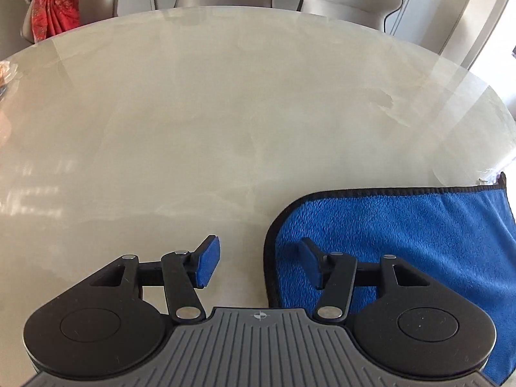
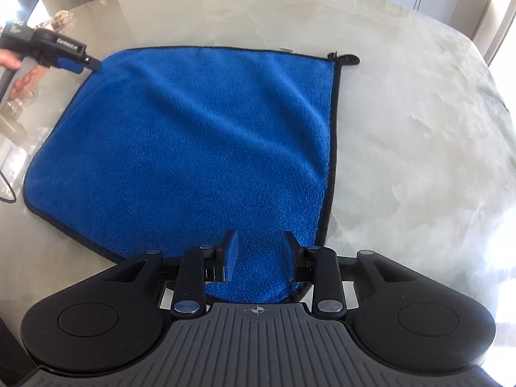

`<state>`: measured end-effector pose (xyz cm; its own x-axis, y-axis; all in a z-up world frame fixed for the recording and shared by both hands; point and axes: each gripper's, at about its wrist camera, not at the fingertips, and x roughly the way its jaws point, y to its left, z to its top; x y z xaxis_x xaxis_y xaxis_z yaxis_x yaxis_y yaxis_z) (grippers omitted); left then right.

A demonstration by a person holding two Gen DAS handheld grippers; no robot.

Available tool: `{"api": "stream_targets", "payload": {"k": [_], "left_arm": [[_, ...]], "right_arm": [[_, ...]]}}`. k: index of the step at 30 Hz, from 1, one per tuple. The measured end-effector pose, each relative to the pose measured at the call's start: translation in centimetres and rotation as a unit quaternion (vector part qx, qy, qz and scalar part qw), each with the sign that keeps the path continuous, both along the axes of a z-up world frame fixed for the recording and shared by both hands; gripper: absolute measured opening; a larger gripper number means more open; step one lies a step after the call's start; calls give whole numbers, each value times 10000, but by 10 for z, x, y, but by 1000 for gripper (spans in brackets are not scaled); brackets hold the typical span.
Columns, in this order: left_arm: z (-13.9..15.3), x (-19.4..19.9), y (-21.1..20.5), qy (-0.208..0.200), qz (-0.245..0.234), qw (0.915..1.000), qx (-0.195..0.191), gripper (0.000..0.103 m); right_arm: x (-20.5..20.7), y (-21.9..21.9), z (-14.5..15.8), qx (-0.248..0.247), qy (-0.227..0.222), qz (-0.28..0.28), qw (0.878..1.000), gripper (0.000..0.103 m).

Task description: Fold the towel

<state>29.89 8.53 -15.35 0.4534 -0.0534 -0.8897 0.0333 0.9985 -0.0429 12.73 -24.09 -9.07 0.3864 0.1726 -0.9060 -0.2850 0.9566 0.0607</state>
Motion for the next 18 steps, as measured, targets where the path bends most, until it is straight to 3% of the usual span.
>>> {"api": "stream_targets", "payload": {"k": [3, 4, 6, 8, 10, 18], "left_arm": [[-1, 3, -7, -58, -152, 9998, 91, 47], [0, 3, -11, -64, -261, 9996, 93, 37], [2, 2, -15, -63, -394, 9991, 165, 31], [5, 2, -18, -81, -469, 9986, 208, 14], [5, 2, -20, -87, -501, 9985, 197, 8], [19, 3, -22, -185, -705, 9961, 496, 7]], "right_arm": [[2, -1, -2, -7, 39, -44, 10000, 31], [3, -1, -3, -16, 53, -52, 10000, 31], [3, -2, -5, -24, 102, -57, 9999, 31], [3, -2, -5, -24, 114, -54, 9999, 31], [3, -2, -5, -21, 116, -46, 9999, 31], [6, -2, -3, -4, 59, -33, 10000, 31]]}}
